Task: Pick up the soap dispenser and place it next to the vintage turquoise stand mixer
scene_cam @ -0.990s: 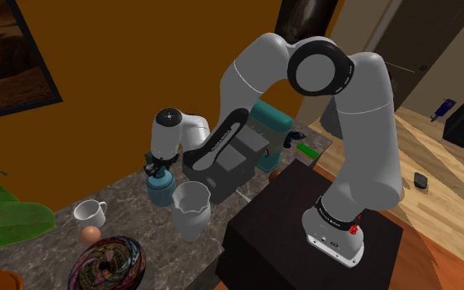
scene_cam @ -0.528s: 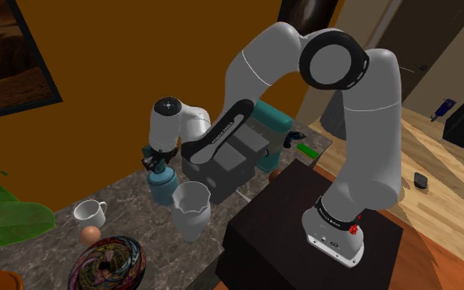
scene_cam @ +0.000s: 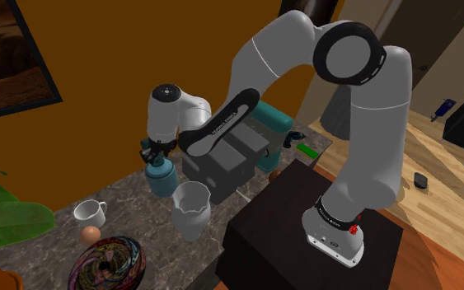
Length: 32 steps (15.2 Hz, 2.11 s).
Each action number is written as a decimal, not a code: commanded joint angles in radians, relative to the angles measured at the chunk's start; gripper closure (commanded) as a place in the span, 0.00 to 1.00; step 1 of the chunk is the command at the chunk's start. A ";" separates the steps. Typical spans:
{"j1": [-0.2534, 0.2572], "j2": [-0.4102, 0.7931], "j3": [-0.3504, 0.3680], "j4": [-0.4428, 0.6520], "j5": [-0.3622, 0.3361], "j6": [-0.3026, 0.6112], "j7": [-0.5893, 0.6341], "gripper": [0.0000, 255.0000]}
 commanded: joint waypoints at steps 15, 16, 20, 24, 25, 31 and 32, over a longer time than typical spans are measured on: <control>-0.065 -0.154 0.089 0.010 0.154 -0.146 -0.135 1.00; -0.068 -0.162 0.093 0.013 0.163 -0.156 -0.142 1.00; -0.078 -0.194 0.108 0.027 0.197 -0.196 -0.171 1.00; -0.086 -0.223 0.120 0.044 0.229 -0.237 -0.199 1.00; -0.087 -0.230 0.122 0.049 0.237 -0.248 -0.205 1.00; -0.095 -0.267 0.134 0.084 0.278 -0.313 -0.241 1.00; -0.096 -0.273 0.136 0.091 0.284 -0.324 -0.247 1.00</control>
